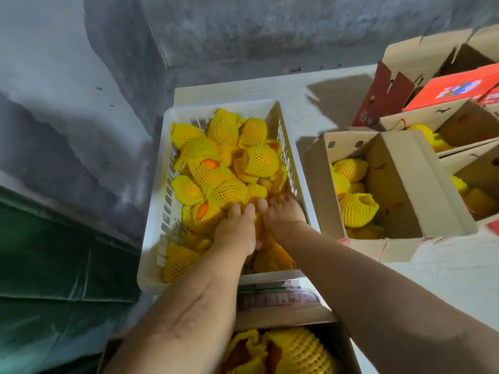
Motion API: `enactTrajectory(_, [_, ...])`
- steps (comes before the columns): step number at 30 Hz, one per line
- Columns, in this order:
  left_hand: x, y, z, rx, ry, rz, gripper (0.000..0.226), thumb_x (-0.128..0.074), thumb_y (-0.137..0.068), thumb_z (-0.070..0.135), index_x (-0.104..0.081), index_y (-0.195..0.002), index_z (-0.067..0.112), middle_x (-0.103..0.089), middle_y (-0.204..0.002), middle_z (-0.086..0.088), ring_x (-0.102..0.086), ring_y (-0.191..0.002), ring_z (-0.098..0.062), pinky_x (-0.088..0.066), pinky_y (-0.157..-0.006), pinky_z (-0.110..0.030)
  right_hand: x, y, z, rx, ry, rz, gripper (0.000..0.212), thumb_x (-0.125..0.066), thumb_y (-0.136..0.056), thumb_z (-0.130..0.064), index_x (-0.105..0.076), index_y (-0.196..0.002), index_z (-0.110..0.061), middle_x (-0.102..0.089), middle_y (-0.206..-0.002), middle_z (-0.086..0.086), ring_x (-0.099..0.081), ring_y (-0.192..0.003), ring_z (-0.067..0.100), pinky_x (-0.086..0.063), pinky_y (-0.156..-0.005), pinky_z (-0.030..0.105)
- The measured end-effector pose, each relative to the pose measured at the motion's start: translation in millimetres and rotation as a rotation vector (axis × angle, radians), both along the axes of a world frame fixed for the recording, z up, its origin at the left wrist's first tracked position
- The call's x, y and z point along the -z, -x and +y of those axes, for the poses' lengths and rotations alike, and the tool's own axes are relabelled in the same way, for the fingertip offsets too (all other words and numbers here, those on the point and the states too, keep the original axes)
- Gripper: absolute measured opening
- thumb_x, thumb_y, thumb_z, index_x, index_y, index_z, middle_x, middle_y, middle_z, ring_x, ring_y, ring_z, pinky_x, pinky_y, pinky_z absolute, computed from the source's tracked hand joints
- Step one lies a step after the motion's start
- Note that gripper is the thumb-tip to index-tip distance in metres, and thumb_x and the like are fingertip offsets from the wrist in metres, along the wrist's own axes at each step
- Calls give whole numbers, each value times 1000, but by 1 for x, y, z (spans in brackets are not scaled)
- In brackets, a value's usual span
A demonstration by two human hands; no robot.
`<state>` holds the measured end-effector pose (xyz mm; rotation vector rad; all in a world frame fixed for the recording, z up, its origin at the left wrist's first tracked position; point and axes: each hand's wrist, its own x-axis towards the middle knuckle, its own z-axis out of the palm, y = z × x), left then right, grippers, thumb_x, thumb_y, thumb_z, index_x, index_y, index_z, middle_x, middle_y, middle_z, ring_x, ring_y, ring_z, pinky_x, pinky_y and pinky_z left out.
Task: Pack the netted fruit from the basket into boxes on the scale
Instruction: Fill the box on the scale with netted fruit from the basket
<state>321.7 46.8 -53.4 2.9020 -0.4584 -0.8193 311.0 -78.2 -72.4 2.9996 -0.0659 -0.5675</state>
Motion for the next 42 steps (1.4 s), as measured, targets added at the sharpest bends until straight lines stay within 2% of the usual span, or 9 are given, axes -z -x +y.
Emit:
enactTrajectory(8, [-2, 0, 12, -101, -8, -49, 79, -88, -79, 40, -41, -139, 20, -22, -142, -11, -61, -115, -40, -54, -91, -43, -22, 17, 4, -15, -277, -24, 75, -75, -85, -41, -37, -143, -14, -45, -141, 15, -39, -131, 41, -44, -106, 51])
enactTrajectory(11, [-26, -5, 28, -235, 246, 44, 92, -87, -76, 35, -33, -149, 20, -45, -145, -12, -58, -125, -36, -52, -90, -39, -50, 22, -1, 127, -588, -154, 70, -77, -82, -34, -45, -141, -15, -49, -131, 16, -47, -121, 39, -42, -103, 47])
enactTrajectory(15, [-89, 8, 47, -347, 656, 15, 81, -81, -57, 52, -47, -128, 30, -68, -108, 6, -67, -101, -19, -56, -81, -37, -119, 45, -7, 386, -1242, -247, 46, -73, -85, -14, -52, -126, -20, -62, -88, 1, -54, -66, 18, -46, -62, 35])
enactTrajectory(19, [-133, 68, 74, -418, 1003, -118, 62, -77, -59, 66, -67, -115, 42, -74, -101, 25, -69, -94, 5, -56, -81, -30, -185, 99, 9, 241, -1538, -243, 69, -82, -76, -14, -49, -135, -24, -66, -112, 11, -67, -94, 23, -59, -85, 44])
enactTrajectory(21, [-144, 105, 95, -495, 1109, -151, 63, -74, -60, 72, -69, -116, 43, -75, -103, 25, -70, -95, 4, -58, -84, -33, -205, 133, 26, 110, -1489, -253, 82, -89, -75, -13, -42, -141, -24, -57, -132, 19, -65, -114, 34, -58, -95, 51])
enactTrajectory(26, [-153, 191, 165, -612, 1214, 11, 70, -80, -56, 79, -69, -118, 48, -78, -106, 16, -76, -95, -10, -62, -86, -47, -213, 208, 82, -4, -1250, -398, 78, -90, -80, -13, -42, -141, -21, -58, -128, 3, -62, -109, 12, -53, -87, 26])
enactTrajectory(32, [-150, 237, 243, -841, 1264, 117, 61, -77, -55, 78, -69, -108, 50, -78, -107, 9, -75, -102, -28, -62, -81, -43, -180, 280, 150, 415, -1426, -760, 44, -79, -82, -59, -61, -115, -35, -73, -92, -11, -73, -76, 9, -56, -56, 23])
enactTrajectory(37, [-152, 262, 271, -825, 1315, 95, 71, -78, -56, 75, -68, -117, 40, -78, -111, 7, -74, -100, -23, -52, -65, -33, -177, 285, 174, 253, -1100, -935, 67, -68, -80, -78, -53, -130, -36, -69, -107, -24, -68, -99, 0, -56, -76, 17])
enactTrajectory(42, [-149, 283, 284, -777, 1330, 120, 75, -79, -58, 74, -66, -123, 40, -78, -113, 9, -74, -103, -20, -53, -67, -31, -179, 271, 191, 253, -559, -475, 94, -57, -85, -77, -31, -160, -26, -48, -156, 9, -43, -141, 39, -40, -111, 56])
